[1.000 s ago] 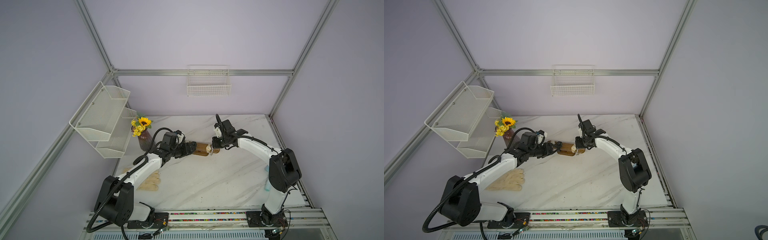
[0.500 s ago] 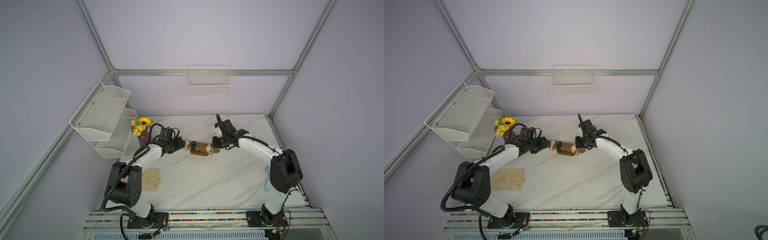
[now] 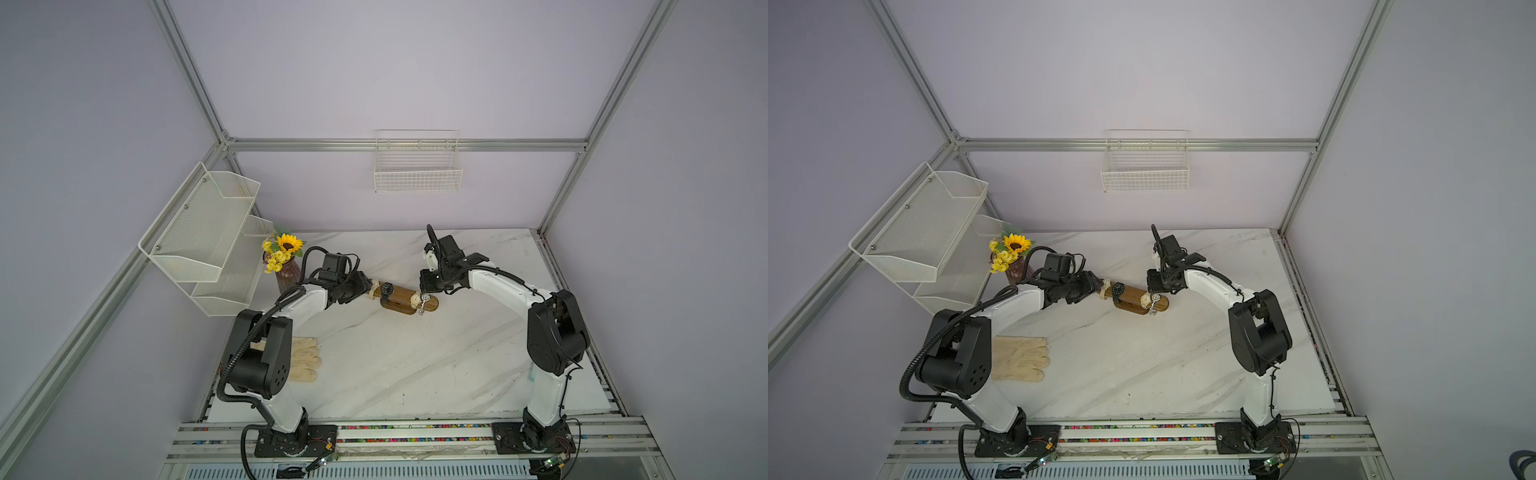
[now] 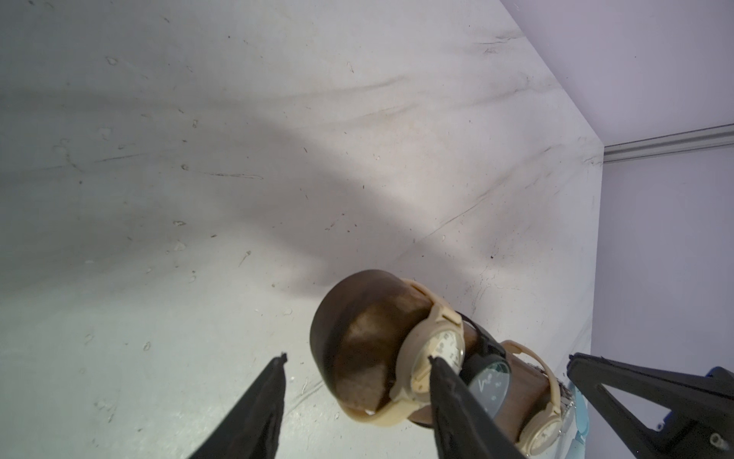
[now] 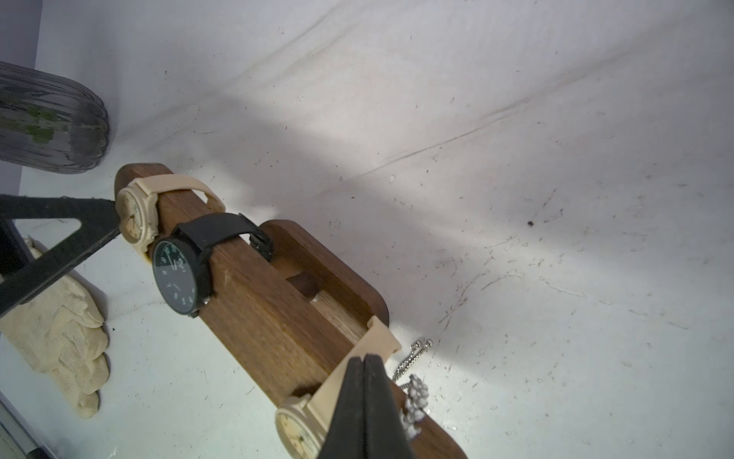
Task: Place watch on stand
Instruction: Adjust the watch on the stand.
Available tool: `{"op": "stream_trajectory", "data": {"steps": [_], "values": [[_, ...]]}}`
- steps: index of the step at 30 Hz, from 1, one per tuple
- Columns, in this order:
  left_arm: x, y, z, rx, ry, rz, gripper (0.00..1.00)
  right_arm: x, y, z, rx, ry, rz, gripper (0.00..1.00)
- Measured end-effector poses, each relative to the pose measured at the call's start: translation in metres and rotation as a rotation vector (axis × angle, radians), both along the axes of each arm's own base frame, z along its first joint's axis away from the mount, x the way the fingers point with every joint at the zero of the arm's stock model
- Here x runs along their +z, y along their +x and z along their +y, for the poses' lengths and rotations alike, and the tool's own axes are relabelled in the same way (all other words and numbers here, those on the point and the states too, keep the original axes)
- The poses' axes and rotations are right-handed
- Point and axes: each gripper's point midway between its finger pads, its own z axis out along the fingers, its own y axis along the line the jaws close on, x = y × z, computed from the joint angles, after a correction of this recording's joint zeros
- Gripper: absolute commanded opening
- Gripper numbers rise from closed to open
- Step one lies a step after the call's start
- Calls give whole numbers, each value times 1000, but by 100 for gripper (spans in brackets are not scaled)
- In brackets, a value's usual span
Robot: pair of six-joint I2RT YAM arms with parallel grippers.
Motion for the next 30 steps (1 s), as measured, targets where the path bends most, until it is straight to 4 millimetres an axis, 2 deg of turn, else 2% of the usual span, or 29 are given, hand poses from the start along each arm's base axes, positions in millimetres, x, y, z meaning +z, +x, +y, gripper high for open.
{"op": "stream_trajectory", "data": {"steps": [11, 25, 30], "values": [[4, 2, -4, 4, -33, -6, 49, -8, -14, -7, 4, -18, 30, 0], [6, 2, -7, -8, -48, -13, 47, 16, -52, -6, 29, 3, 14, 0], [7, 3, -7, -9, -49, -16, 47, 24, -46, -14, -23, -31, -13, 0]]}}
